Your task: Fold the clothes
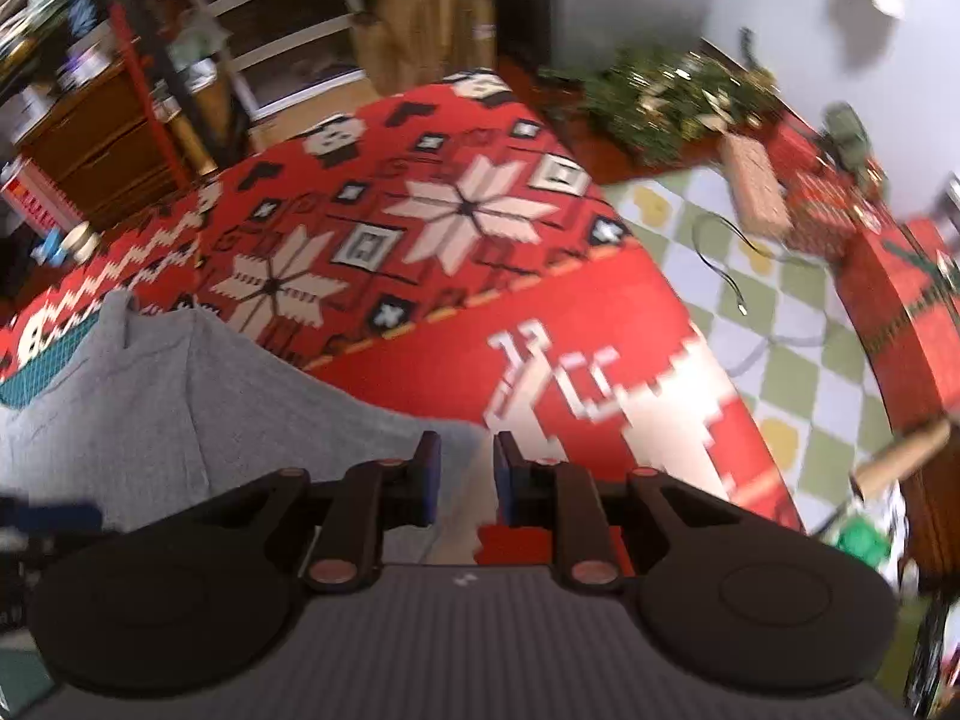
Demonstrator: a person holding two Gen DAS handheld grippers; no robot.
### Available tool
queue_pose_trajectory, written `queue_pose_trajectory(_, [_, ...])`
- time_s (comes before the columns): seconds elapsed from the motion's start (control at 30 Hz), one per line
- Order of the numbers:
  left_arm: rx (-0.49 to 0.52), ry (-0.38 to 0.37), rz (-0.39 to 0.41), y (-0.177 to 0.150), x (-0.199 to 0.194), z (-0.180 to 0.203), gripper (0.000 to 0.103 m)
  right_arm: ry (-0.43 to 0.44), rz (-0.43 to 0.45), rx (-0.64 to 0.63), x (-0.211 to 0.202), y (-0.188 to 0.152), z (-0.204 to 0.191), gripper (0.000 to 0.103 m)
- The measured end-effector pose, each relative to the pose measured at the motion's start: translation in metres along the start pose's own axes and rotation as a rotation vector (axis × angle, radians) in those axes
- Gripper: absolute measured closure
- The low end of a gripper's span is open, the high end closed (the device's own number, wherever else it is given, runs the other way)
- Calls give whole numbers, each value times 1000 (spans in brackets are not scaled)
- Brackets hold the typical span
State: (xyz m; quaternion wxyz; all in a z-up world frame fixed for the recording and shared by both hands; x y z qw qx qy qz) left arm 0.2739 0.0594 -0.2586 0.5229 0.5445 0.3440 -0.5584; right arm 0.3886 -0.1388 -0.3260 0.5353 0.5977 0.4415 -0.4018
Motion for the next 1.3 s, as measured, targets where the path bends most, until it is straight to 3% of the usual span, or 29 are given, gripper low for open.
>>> queue_pose_trajectory(0.17, [33,0,8,20,11,4,77,0,-44,-16,16,4,-1,84])
queue_pose_trajectory(0.23, [46,0,11,28,15,6,77,1,-41,-32,16,2,-2,100])
queue_pose_trajectory(0.3, [59,0,15,35,20,7,77,-16,-24,-38,13,2,-3,101])
queue_pose_trajectory(0.5, [89,-17,16,49,30,16,77,-45,22,18,5,12,10,101])
queue_pose_trajectory(0.73, [96,-22,19,50,36,19,77,-77,-3,-5,18,11,8,100])
queue_pose_trajectory(0.97, [69,-69,20,46,26,16,77,-74,5,68,3,3,14,93])
queue_pose_trajectory(1.1, [71,-92,18,37,16,18,77,-14,-13,112,-16,-12,14,91])
queue_pose_trajectory(1.3, [76,-122,-9,17,10,23,77,134,-135,207,-26,-53,-3,91])
Point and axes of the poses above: each gripper's, at about its wrist camera, not at the fingertips, and x roughly the way its jaws point, z to its right, y to its top, the point moved 5 cm from there along x, roughly the way its jaws point, and after that the axes turned 10 degrees about -z, right-handed, at the moved point
